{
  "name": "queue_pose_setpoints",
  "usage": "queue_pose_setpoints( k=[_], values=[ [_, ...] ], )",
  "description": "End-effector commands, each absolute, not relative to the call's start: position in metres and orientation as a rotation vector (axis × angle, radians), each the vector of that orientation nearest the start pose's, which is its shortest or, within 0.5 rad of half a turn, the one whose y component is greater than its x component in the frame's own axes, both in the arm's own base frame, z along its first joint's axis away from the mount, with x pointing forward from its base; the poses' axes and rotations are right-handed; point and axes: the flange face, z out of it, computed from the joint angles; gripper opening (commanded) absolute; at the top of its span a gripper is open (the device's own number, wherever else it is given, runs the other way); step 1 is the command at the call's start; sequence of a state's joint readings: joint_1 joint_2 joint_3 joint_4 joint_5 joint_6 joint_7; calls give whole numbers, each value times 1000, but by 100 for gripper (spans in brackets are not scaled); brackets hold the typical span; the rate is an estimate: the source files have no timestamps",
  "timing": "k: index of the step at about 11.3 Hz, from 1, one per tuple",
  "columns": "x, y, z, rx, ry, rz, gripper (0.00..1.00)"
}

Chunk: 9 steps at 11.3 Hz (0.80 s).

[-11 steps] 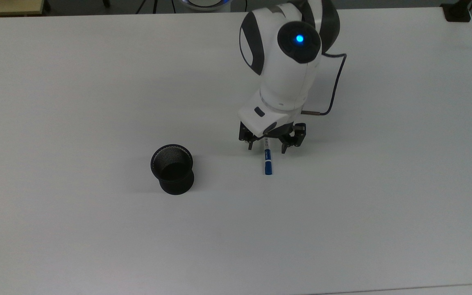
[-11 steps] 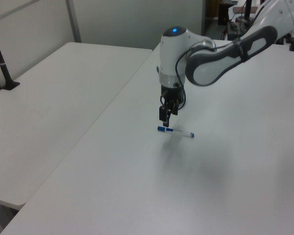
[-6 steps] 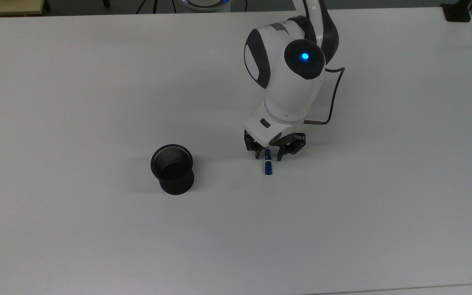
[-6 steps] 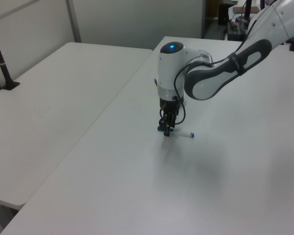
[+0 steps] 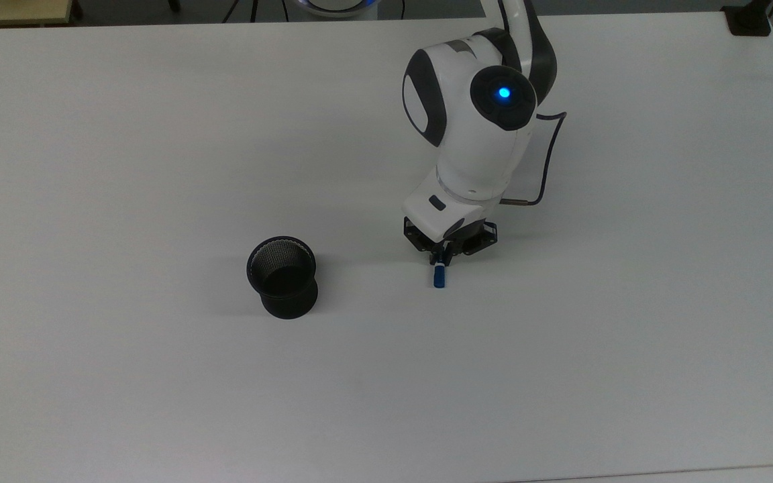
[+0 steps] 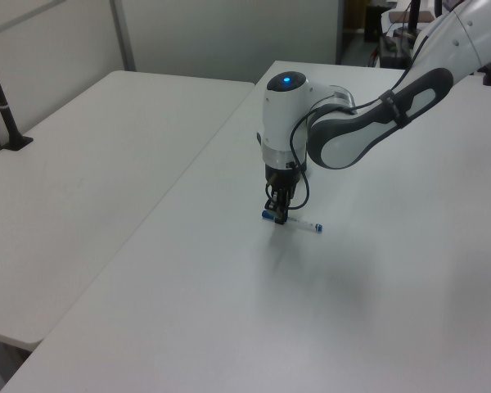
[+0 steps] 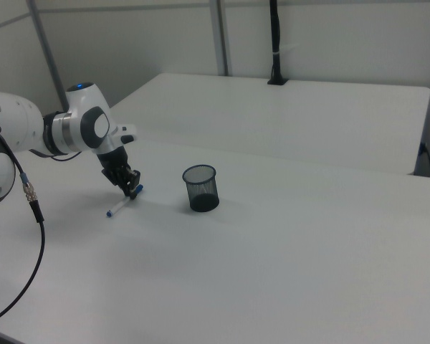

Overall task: Insert the marker
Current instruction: 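Close the gripper on the marker's middle, then lift the marker and carry it above the black mesh cup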

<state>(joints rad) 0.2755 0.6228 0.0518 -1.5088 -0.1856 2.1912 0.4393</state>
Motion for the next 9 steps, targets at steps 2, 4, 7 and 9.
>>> queue_pose_setpoints(
  k=[2,4,7,9],
  values=[
    [700,180,376,-3201,143,-364,4],
    [705,143,420,-3216,195,-491,4],
    [708,85,486,-3079,415,-846,5],
    [708,55,495,-3057,462,-982,5]
  ],
)
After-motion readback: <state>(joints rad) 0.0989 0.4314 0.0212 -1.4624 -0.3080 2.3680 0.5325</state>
